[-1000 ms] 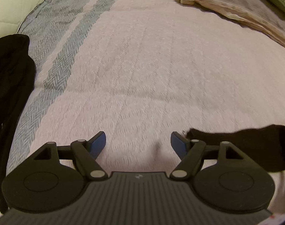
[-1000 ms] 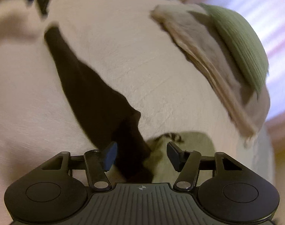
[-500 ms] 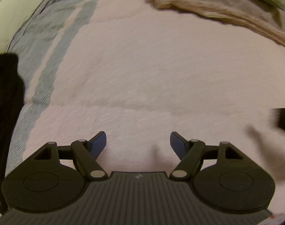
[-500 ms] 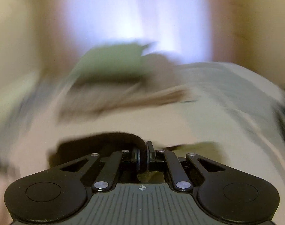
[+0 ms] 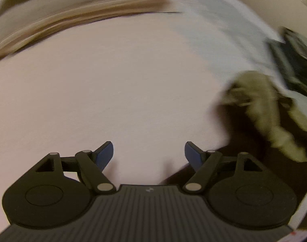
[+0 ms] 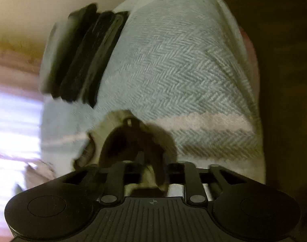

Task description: Fold large clothes

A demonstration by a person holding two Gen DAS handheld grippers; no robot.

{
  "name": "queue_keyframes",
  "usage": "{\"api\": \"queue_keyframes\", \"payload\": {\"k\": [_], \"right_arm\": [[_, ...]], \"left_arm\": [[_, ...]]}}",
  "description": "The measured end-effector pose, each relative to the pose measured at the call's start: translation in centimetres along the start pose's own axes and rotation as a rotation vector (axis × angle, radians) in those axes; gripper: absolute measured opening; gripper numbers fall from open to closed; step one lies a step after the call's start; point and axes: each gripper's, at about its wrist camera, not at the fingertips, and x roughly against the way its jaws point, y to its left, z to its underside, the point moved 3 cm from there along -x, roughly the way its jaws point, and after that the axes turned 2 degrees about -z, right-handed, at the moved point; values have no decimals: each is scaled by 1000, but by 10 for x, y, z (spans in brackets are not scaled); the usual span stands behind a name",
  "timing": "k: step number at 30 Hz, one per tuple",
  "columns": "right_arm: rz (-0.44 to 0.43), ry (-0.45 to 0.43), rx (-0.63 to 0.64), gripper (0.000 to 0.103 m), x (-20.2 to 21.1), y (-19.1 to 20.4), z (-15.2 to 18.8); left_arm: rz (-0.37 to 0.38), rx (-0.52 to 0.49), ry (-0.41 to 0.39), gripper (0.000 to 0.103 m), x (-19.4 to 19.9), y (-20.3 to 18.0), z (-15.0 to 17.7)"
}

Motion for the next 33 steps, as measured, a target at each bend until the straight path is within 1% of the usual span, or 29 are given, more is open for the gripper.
{"api": "queue_keyframes", "payload": {"k": [1,2,3,4,5,6,8,10,11,12,13,15,16,17,18,19,21,22,23,24,25,26,27,28,29,31,33], "right_arm": [[-29,-15,22,49,1,4,-8],[-52,-34,56,61,1,9,-17],[-65,-45,98,69,-2,17,-26],[-70,-44,144,71,-9,24,-37],[-63,-30,201,73,-21,33,-50],[-50,-14,252,74,-32,45,-55],[-25,36,368,74,-63,61,-65],[-4,98,481,74,-92,72,-66],[3,129,531,74,-104,75,-62],[7,161,576,74,-117,77,-56],[8,192,601,74,-128,75,-50],[5,256,600,74,-153,71,-42],[2,273,601,74,-158,70,-36],[-1,279,607,74,-165,69,-33],[-8,280,611,74,-162,70,-27],[-28,286,609,74,-163,70,-23],[-75,316,577,74,-166,70,-18],[-87,330,568,74,-168,69,-15],[-80,334,578,70,-170,69,-12],[-66,332,596,62,-173,70,-10],[-57,328,598,57,-171,71,-11],[-46,320,589,38,-172,70,-12],[-31,311,582,13,-176,71,-12],[-18,292,582,9,-172,72,-13],[-22,265,598,7,-164,76,-13],[-75,229,648,6,-146,94,-8],[-145,208,744,5,-128,124,5]], "left_arm": [[29,-42,-5,80,-12,-20,-15],[59,-88,-9,82,-26,-42,-30],[84,-140,-8,84,-45,-64,-46],[96,-179,-2,85,-61,-80,-56],[106,-214,11,85,-79,-91,-65],[106,-244,26,85,-100,-104,-75],[100,-276,47,84,-131,-117,-86],[119,-297,46,84,-152,-123,-96],[135,-296,39,86,-159,-125,-99],[157,-288,30,91,-166,-125,-102],[174,-283,22,93,-170,-125,-104],[184,-275,27,94,-180,-129,-104],[179,-283,21,94,-181,-130,-101],[171,-300,7,91,-179,-133,-99],[189,-305,-6,81,-177,-133,-97],[219,-297,-4,74,-174,-132,-95],[306,-298,18,43,-165,-134,-90],[323,-326,23,38,-163,-139,-87],[319,-359,24,34,-162,-142,-84],[310,-386,26,27,-161,-145,-83],[306,-392,27,19,-160,-146,-83],[305,-380,25,7,-158,-144,-83],[312,-345,15,6,-153,-140,-84],[321,-314,-14,6,-145,-136,-84],[325,-296,-50,5,-135,-131,-83],[314,-241,-126,5,-108,-117,-79],[294,-151,-201,3,-72,-92,-75]]}}
